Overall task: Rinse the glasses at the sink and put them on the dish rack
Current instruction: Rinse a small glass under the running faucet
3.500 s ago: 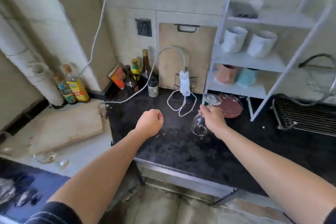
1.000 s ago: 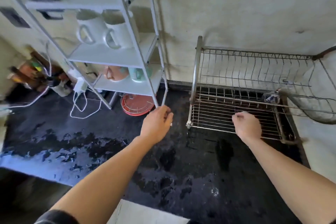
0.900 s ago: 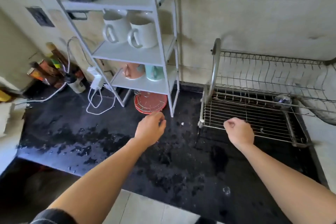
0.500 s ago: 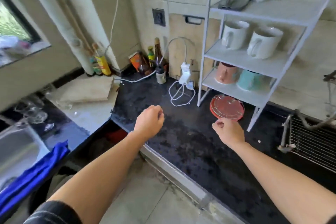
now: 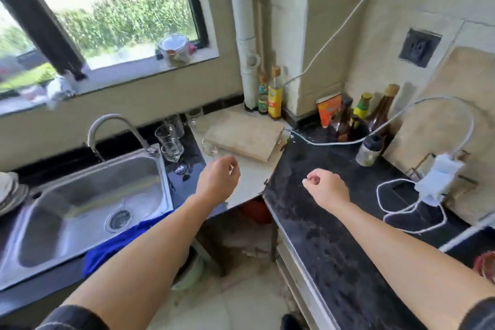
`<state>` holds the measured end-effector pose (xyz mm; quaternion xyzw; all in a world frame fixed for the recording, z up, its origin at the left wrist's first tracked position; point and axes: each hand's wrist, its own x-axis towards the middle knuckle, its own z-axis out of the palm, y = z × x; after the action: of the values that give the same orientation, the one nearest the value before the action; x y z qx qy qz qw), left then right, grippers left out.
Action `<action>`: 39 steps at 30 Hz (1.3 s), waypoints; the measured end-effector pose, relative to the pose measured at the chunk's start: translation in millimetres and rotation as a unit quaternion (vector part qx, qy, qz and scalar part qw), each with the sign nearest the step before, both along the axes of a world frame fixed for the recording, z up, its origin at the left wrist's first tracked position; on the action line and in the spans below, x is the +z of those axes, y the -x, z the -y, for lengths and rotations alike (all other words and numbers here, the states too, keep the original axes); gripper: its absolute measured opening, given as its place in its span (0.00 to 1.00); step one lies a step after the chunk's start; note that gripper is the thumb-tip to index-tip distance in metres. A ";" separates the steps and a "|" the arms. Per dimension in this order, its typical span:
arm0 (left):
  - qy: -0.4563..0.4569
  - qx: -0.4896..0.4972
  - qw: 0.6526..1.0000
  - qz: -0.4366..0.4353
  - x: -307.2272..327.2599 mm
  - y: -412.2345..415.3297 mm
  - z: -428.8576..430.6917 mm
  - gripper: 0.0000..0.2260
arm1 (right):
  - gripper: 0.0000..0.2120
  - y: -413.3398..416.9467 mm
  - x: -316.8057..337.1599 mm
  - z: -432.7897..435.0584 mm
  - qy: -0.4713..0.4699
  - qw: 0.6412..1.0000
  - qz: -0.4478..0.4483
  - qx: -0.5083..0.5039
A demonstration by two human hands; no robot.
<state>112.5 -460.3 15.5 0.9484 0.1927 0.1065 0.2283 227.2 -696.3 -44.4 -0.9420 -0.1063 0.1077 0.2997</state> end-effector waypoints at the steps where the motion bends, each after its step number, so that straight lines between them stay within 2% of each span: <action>1: 0.000 0.023 1.000 -0.010 -0.8 -1.0 -16.9 0.06 | 0.10 -11.7 -1.1 -22.7 0.000 1.000 -0.002 0.022; 7: 0.017 0.149 0.988 -0.027 -10.9 12.4 -109.0 0.06 | 0.13 -46.9 0.0 -155.9 0.000 0.988 -0.020 0.151; 10: 0.036 0.183 0.982 -0.038 -22.7 20.2 -149.1 0.06 | 0.18 -50.3 -5.5 -213.2 0.013 0.983 -0.026 0.182; 21: 0.096 0.157 0.978 -0.098 -86.1 15.5 -275.3 0.07 | 0.37 -75.0 -50.3 -357.8 0.070 0.985 -0.056 0.148; 27: 0.137 0.149 0.972 -0.123 -106.3 15.4 -322.9 0.07 | 0.25 -79.5 -41.8 -381.2 0.065 0.988 -0.059 0.128; 31: 0.161 0.169 0.963 -0.137 -115.7 14.8 -343.6 0.06 | 0.19 -85.2 12.0 -399.3 0.047 0.988 -0.033 0.144; 34: 0.202 0.194 0.952 -0.127 -116.8 10.1 -352.5 0.05 | 0.18 -88.7 56.0 -426.4 -0.010 0.983 -0.015 0.185; 36: 0.256 0.229 0.933 -0.104 -116.2 9.2 -356.2 0.07 | 0.18 -86.5 72.8 -451.5 -0.050 0.974 -0.021 0.221; 39: 0.354 0.299 0.883 -0.071 -117.6 18.1 -361.7 0.08 | 0.19 -70.9 70.5 -493.9 -0.056 0.954 -0.069 0.285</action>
<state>94.4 -98.6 -102.1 0.7068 0.5079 0.0272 0.4917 298.1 -202.3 26.1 -0.8444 -0.3553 0.2470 0.3159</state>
